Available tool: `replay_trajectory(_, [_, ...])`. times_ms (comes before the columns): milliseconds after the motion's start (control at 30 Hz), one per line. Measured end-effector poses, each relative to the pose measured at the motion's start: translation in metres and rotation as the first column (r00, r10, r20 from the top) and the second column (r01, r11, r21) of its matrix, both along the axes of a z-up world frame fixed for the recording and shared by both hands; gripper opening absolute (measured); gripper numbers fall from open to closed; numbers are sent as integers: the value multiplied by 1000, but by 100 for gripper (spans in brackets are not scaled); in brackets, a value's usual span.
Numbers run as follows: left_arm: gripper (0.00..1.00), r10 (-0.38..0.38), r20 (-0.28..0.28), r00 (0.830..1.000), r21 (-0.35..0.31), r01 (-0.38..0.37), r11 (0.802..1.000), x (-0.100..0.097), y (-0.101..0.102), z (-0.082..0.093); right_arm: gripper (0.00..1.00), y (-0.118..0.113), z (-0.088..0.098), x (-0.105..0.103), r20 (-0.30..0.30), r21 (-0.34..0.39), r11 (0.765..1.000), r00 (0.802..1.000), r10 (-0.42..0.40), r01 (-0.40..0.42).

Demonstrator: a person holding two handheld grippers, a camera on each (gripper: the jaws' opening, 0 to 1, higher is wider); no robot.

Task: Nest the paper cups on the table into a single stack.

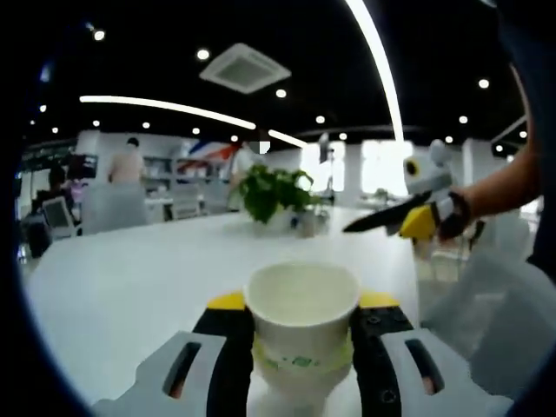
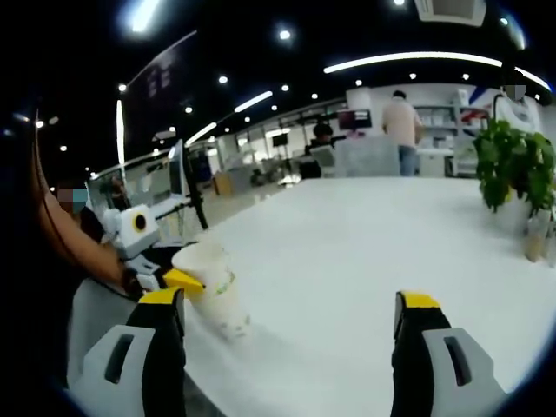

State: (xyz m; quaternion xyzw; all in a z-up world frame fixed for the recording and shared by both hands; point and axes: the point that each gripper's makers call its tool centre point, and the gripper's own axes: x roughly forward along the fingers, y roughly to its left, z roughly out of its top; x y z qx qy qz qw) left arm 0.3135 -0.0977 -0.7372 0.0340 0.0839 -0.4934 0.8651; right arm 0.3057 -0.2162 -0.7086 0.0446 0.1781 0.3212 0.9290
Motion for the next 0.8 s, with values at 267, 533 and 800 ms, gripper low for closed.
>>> replay_trajectory(267, [43,-9,13,1000,26,8,1000,-1,-1,-1,99,2,-2,-1,0,-8,1000,1000,7,-7])
replay_trajectory(533, [53,0,0,1000,39,0,999,0,2,-2,99,5,-2,-1,1,-7,1000,1000,13,-13])
replay_trajectory(800, [99,56,-42,998,-66,-59,996,22,18,33,100,3,2,2,24,-19,1000,1000,11,-10])
